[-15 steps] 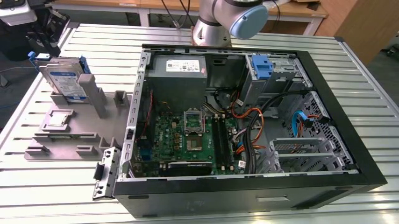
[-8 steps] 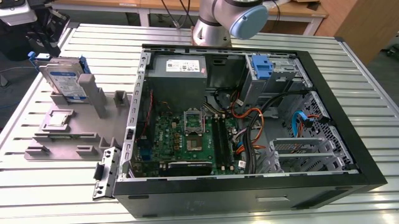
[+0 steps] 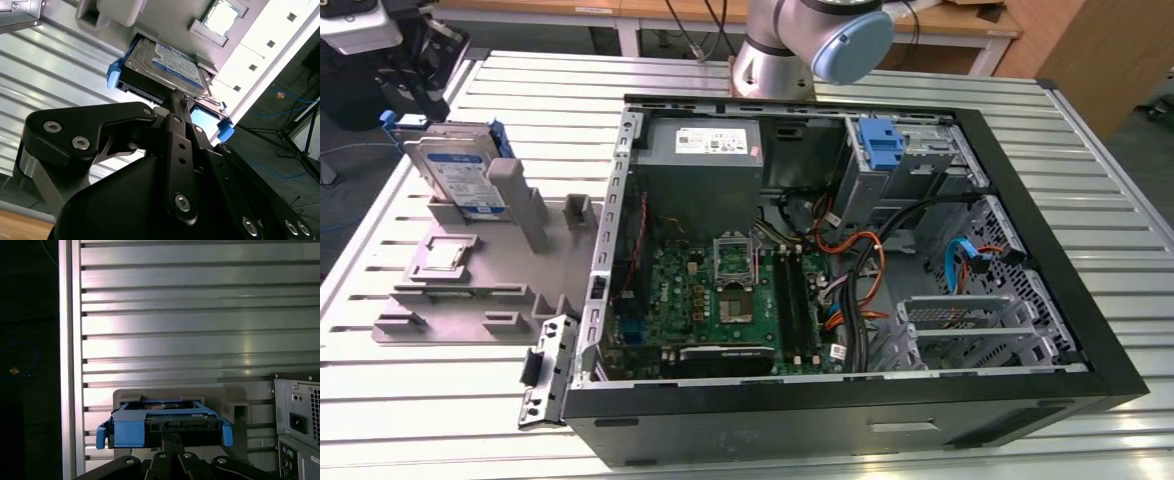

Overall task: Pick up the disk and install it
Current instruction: 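Pick up the disk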

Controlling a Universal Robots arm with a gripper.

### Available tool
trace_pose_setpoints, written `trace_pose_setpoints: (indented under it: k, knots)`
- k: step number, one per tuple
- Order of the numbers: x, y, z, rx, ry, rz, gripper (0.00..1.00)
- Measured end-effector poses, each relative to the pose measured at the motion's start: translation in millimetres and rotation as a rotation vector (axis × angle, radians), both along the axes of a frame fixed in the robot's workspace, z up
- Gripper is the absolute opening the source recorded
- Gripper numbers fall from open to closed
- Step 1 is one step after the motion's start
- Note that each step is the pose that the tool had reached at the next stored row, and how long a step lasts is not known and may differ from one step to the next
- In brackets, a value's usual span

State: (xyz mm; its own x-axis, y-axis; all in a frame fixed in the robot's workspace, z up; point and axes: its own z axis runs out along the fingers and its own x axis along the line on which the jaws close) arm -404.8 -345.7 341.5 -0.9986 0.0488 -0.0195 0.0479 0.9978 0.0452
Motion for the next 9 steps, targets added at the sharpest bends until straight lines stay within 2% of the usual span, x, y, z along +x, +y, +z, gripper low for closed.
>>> trace_pose_setpoints:
  k: [3,9]
  knots:
    - [0.0,0.0,-0.1,0.0000,-0.0001,0.035,0.10]
    - [0.0,0.0,-0.1,0.0001,-0.0001,0.039,0.10]
